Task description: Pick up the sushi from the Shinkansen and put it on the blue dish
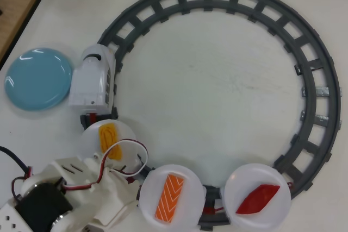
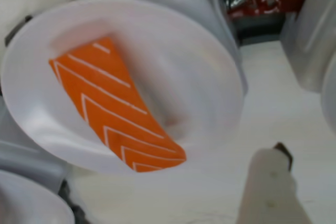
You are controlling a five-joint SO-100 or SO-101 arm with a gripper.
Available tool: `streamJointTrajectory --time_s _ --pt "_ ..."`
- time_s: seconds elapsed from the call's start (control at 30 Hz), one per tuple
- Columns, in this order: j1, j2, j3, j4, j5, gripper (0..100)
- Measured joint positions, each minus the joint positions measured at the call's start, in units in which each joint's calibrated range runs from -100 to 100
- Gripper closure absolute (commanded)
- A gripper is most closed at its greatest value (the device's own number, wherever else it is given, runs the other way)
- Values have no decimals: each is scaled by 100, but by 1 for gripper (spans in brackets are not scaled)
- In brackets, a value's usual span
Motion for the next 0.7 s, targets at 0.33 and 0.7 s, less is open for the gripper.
streamJointTrajectory --time_s 0.33,0.7 --pt "-400 0 0 0 176 75" --pt "-1357 0 -586 723 -83 70"
